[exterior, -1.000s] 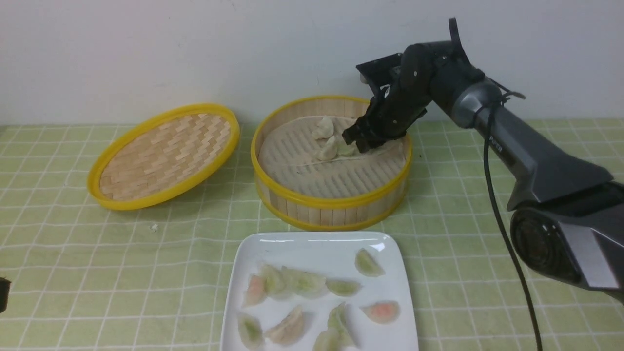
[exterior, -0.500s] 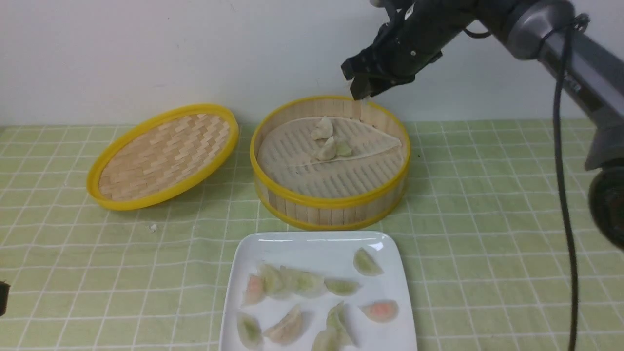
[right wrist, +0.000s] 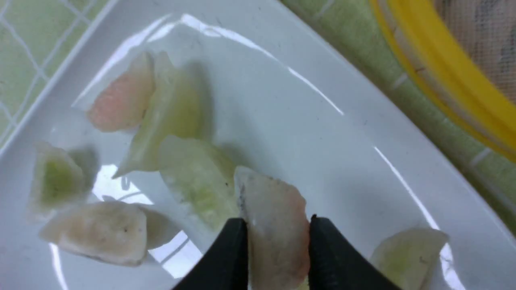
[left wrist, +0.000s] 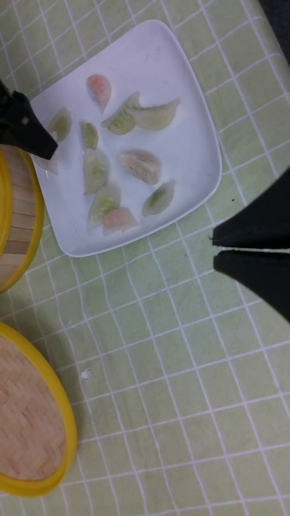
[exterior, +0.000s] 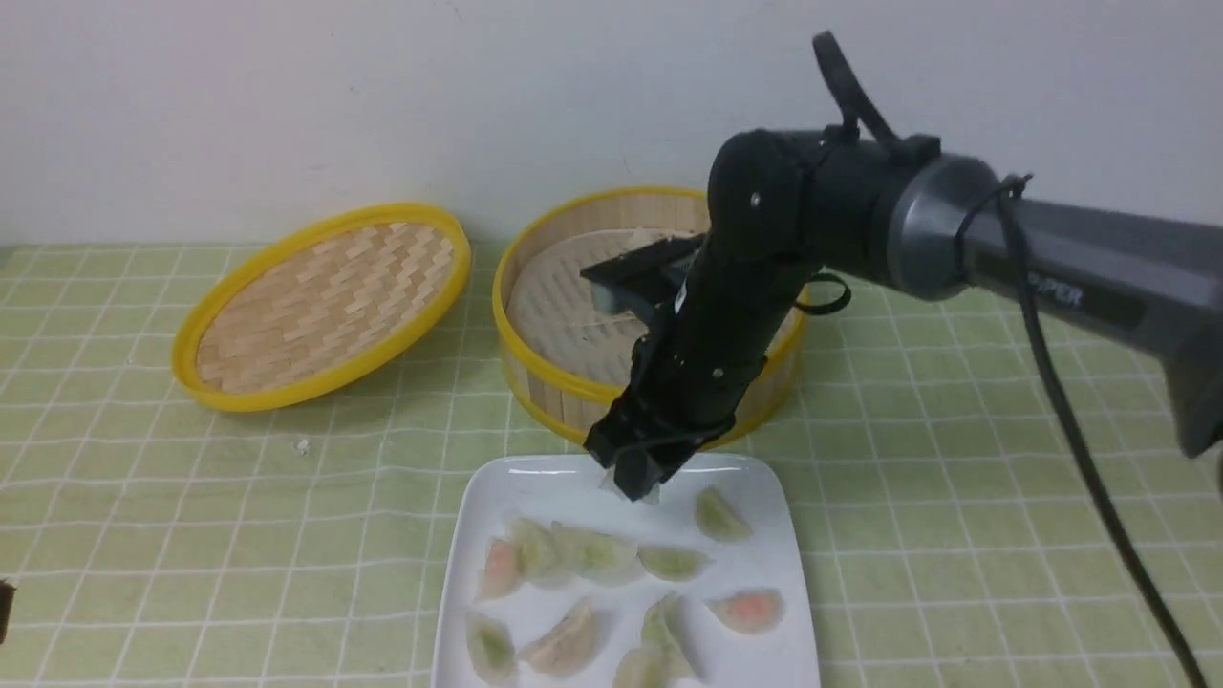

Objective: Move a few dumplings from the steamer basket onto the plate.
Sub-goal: Use the right arm to put the dumpling into the plate

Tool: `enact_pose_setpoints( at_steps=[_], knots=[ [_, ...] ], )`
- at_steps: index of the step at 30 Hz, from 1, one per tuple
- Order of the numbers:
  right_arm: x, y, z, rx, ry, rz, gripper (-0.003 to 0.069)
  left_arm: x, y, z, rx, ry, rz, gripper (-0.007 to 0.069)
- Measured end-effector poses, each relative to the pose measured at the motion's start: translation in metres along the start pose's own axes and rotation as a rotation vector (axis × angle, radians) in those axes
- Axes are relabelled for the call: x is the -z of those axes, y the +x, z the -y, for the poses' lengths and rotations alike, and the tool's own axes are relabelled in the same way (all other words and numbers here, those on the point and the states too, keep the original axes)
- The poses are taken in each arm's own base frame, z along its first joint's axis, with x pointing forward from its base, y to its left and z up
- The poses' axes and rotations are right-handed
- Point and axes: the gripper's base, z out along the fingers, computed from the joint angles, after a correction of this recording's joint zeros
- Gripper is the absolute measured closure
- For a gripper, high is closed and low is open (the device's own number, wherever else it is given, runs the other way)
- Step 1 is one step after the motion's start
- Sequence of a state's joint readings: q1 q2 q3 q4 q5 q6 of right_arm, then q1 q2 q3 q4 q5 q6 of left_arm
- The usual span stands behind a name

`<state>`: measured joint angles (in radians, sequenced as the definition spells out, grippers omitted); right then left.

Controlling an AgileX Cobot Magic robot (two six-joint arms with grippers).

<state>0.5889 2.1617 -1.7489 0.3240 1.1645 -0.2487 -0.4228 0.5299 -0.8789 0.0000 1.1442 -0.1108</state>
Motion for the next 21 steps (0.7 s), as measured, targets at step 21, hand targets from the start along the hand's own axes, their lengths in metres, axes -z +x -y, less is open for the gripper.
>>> enact_pose_setpoints(
  at_steps=[21],
  knots=[
    [0.046, 0.002, 0.001, -0.060, 0.149, 0.030, 0.0310, 0.000, -0.001, 0.000, -0.018, -0.005, 0.010, 0.0631]
  ],
)
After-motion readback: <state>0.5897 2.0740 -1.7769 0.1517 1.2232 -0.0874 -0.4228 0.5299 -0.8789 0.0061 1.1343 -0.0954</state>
